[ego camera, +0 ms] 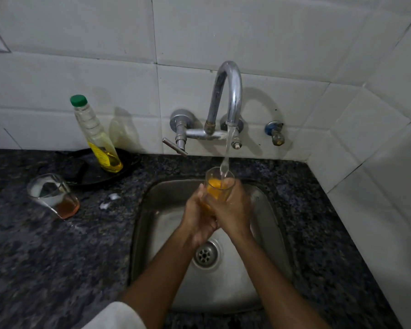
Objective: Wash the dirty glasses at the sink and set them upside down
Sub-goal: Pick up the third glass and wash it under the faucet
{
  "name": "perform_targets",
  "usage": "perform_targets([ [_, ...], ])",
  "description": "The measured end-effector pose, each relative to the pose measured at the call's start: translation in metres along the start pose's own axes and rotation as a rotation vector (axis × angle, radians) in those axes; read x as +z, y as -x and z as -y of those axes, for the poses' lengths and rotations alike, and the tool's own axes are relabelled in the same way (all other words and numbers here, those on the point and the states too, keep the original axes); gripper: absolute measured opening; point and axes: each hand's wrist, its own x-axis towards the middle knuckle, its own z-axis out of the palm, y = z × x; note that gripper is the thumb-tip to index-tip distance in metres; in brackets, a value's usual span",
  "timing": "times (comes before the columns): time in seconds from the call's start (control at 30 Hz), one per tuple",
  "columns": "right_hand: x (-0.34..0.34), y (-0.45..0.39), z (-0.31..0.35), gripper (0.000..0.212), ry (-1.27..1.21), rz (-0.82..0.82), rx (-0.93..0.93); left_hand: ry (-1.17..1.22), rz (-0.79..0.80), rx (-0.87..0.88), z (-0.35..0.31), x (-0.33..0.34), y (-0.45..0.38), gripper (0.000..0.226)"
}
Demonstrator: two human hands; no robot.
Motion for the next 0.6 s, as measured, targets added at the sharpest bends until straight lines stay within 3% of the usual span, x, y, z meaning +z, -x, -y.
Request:
perform_targets([
  [0.07,-0.012,0.003,-0.002,0.069,0.234,-0.059,-0.175,0.049,-0.011,0.022,-0.005,-0.003,-0.007,0.056],
  [0.13,-0.029,0.001,-0.001,0.061,0.392,-0.161,-0.528,0.011,-0.034,0.005,-0.012,-0.008,-0.014,0.058],
  [0.2,-0.043,-0.006,0.002,0.041,0.538,0.085,-0.689,-0.074,-0.037,0.002,-0.019,-0.011,-0.016,0.054],
  [0.27,-0.043,-0.018,-0.002,0.024,0.711,0.483,-0.625,-0.177,0.004,0.009,-0.025,-0.008,-0.015,0.051],
  [0.3,-0.040,-0.021,-0.002,0.021,0.774,0.566,-0.614,-0.206,0.010,0.024,-0.025,-0.007,-0.016,0.048],
  [0.37,-0.024,-0.022,0.000,0.021,0.598,0.454,-0.517,-0.146,-0.014,0.078,-0.021,-0.006,-0.017,0.051],
  [0.43,-0.009,-0.022,0.009,0.016,0.210,0.294,-0.292,0.063,0.013,0.125,-0.013,-0.007,-0.018,0.048],
  [0.5,-0.008,-0.019,0.009,0.019,0.123,0.334,-0.249,0.157,0.021,0.110,-0.013,-0.005,-0.022,0.042],
  [0.53,-0.011,-0.022,0.004,0.026,0.185,0.435,-0.313,0.117,-0.012,0.097,-0.018,-0.005,-0.024,0.045],
  [0.6,-0.019,-0.026,-0.003,0.041,0.718,0.606,-0.540,-0.025,-0.088,0.042,-0.030,-0.007,-0.029,0.055],
])
